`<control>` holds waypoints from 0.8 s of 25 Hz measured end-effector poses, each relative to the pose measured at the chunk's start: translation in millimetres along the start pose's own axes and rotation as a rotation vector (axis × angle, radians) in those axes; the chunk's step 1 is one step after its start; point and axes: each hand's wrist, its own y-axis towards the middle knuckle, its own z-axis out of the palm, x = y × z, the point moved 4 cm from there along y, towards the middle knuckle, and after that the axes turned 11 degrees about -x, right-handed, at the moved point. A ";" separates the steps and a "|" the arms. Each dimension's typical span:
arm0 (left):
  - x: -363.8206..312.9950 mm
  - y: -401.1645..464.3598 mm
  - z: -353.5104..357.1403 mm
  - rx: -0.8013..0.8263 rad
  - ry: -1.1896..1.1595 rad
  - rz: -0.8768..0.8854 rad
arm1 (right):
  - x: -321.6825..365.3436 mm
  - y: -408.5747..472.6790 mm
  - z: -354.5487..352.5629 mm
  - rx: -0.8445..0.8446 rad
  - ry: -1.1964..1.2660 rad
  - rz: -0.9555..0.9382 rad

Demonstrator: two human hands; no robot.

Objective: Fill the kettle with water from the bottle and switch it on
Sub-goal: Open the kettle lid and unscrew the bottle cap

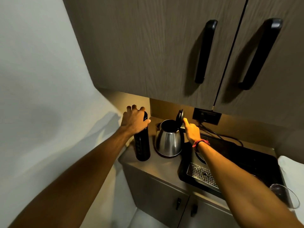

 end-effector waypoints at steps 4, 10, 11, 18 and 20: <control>-7.0 -3.4 -12.8 -0.300 0.041 0.104 | 27.7 -14.0 16.5 -0.037 -0.142 -0.336; -77.2 -99.3 91.0 0.004 -0.204 0.481 | 21.2 -2.8 20.3 -0.059 -0.116 -0.367; -82.5 -112.0 112.9 0.084 -0.191 0.424 | 19.6 1.3 21.8 -0.071 -0.136 -0.382; -92.4 -148.1 183.3 0.271 -0.194 0.102 | 11.6 16.2 30.0 -0.109 -0.333 -0.461; -85.6 -146.0 177.7 0.236 -0.215 0.070 | 9.2 21.7 29.0 -0.121 -0.373 -0.470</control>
